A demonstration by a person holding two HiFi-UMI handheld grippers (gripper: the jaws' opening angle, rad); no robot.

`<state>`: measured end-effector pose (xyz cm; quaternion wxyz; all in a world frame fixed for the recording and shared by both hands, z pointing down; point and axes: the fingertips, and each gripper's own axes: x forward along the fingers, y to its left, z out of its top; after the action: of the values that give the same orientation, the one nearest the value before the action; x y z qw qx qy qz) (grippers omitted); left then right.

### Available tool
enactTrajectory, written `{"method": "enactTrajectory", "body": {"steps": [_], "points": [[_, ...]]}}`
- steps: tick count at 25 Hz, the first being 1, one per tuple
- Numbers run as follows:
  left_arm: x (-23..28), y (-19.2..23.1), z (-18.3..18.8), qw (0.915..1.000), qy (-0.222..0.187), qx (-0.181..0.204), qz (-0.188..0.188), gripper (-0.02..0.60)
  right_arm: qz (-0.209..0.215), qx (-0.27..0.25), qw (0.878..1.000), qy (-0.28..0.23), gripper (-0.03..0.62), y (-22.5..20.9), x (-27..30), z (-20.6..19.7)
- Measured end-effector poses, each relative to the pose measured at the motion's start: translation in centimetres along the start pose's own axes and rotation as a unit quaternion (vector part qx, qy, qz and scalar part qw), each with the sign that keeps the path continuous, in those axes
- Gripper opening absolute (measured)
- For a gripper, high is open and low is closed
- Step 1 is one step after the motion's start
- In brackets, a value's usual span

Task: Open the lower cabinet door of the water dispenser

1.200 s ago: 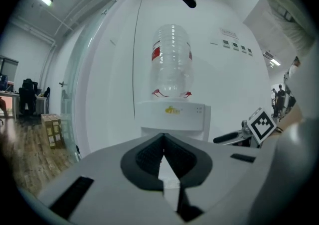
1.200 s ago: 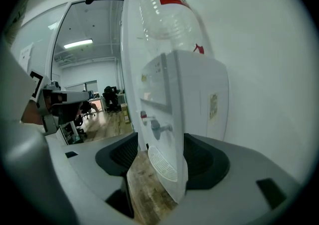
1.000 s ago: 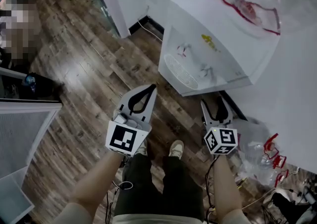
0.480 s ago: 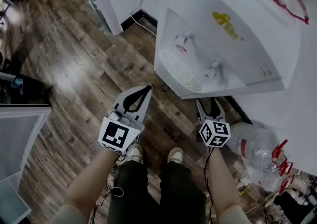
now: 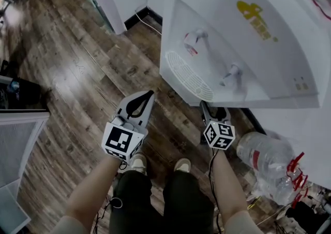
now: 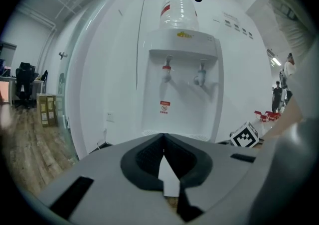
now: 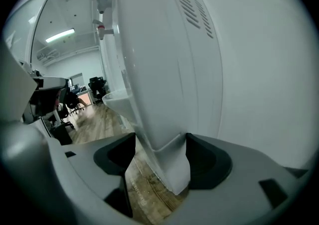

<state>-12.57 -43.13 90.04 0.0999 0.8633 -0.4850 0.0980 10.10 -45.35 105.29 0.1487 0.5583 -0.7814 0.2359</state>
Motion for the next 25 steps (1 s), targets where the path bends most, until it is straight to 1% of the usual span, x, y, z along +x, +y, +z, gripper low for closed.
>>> {"method": "enactTrajectory", "body": {"steps": [3, 6, 11, 14, 18, 22, 23, 25], "points": [[0.1, 0.1, 0.2, 1.0000, 0.003, -0.004, -0.003, 0.006, -0.008, 0.002, 1.000, -0.003, 0.301, 0.1, -0.1, 0.0], [0.0, -0.1, 0.0, 0.9998, 0.005, -0.018, -0.007, 0.006, -0.019, 0.012, 1.000, 0.008, 0.298, 0.2, 0.0, 0.0], [-0.6, -0.1, -1.1, 0.9989, 0.029, -0.038, -0.001, 0.006, -0.040, 0.037, 0.998, 0.032, 0.281, 0.5, -0.2, -0.1], [-1.3, -0.1, -1.7, 0.9981, 0.045, -0.042, -0.003, 0.006, -0.045, 0.061, 0.996, 0.044, 0.302, 0.7, -0.2, 0.0], [-2.5, 0.4, -2.4, 0.9968, 0.062, -0.051, 0.004, 0.006, -0.055, 0.061, 0.995, 0.059, 0.279, 1.9, -0.9, -1.0], [-3.6, 1.2, -2.9, 0.9956, 0.073, -0.057, 0.011, 0.006, -0.048, 0.039, 0.995, 0.083, 0.248, 4.6, -2.3, -2.9], [-3.9, 1.5, -2.9, 0.9953, 0.075, -0.060, 0.014, 0.006, -0.041, 0.040, 0.994, 0.095, 0.240, 5.3, -2.5, -3.4], [-4.9, 2.2, -2.9, 0.9945, 0.077, -0.068, 0.023, 0.006, -0.009, 0.053, 0.990, 0.128, 0.232, 7.3, -2.7, -4.5]]}}
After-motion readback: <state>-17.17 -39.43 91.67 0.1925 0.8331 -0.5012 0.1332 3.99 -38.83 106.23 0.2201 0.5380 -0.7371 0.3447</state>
